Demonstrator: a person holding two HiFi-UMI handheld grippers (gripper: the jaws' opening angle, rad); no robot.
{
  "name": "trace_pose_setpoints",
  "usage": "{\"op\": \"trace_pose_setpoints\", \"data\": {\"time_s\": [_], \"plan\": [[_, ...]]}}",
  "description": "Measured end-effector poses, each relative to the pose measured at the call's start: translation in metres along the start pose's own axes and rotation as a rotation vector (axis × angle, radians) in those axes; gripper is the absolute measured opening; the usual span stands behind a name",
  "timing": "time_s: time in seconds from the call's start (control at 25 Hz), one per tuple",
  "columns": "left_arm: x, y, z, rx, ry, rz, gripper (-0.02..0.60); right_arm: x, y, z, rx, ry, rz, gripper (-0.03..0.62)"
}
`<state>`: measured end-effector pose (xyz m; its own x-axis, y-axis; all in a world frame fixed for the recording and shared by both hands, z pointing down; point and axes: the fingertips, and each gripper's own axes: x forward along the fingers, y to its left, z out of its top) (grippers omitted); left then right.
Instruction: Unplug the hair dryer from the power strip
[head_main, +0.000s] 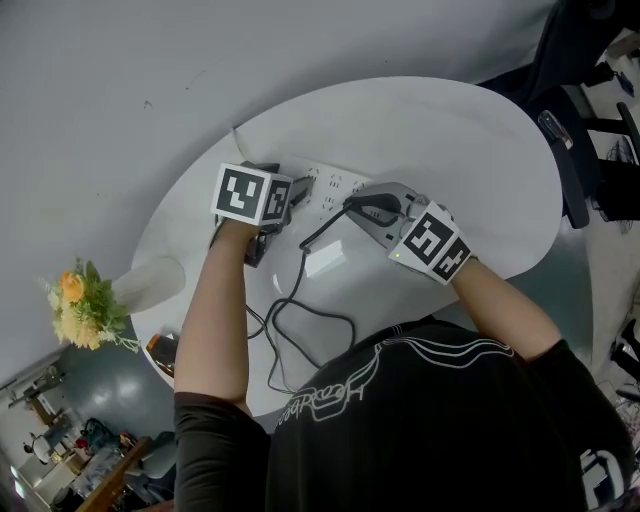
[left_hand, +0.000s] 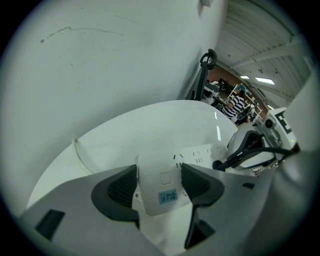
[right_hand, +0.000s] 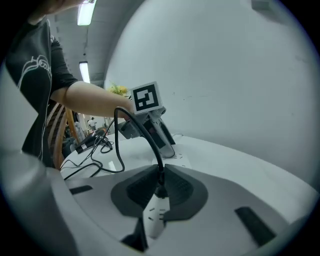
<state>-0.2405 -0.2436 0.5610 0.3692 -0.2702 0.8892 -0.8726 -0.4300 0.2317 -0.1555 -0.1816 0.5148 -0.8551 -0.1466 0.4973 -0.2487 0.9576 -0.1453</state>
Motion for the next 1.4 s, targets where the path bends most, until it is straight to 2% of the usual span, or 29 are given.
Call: {"op": "trace_pose_setpoints", "data": {"time_s": [0.2,0.28,0.36,0.44,0.56,0.8,0.88,1.0,1.08,1.16,1.32,1.4], "plan": [[0.0,-0.001,0.002,0.002,0.008,0.004,0.276,0.001,0.008,0.0,-0.182,0.038,-0.018,0.026],[0.0,-0.001,0.001,0.013,0.003,0.005,0.275,0.002,0.007,-0.002,-0.123,0.035,-0.013,0.026],[-0.001,-0.001,0.0,0.019,-0.012,0.006,0.275,0.001,0.001,-0.002,0.023,0.01,-0.008,0.026],[-0.001,-0.001,0.0,0.017,-0.021,0.004,0.275,0.0,-0.003,-0.002,0.074,0.002,-0.018,0.026],[0.0,-0.001,0.001,0.011,-0.019,0.004,0.276,0.0,-0.002,0.0,0.04,0.007,-0.027,0.026],[0.0,-0.001,0.001,0.013,-0.01,0.006,0.275,0.002,0.009,-0.001,-0.157,0.069,-0.065,0.026],[0.0,-0.001,0.0,0.017,-0.012,0.008,0.275,0.003,0.008,-0.002,-0.116,0.065,-0.059,0.026],[0.0,-0.001,0.0,0.012,-0.013,0.007,0.276,0.0,-0.002,-0.003,0.05,0.017,-0.032,0.026],[0.0,-0.001,0.001,0.009,-0.016,0.007,0.275,-0.001,-0.006,-0.003,0.093,0.004,-0.03,0.026],[0.0,-0.001,0.001,0.007,-0.016,0.007,0.276,0.0,-0.003,-0.001,0.056,0.013,-0.031,0.026],[0.0,-0.003,0.002,0.011,-0.002,0.002,0.275,-0.001,0.007,0.0,-0.085,0.065,-0.046,0.026],[0.0,-0.003,0.002,0.016,0.003,0.001,0.276,0.0,0.008,0.0,-0.084,0.065,-0.045,0.026]]}}
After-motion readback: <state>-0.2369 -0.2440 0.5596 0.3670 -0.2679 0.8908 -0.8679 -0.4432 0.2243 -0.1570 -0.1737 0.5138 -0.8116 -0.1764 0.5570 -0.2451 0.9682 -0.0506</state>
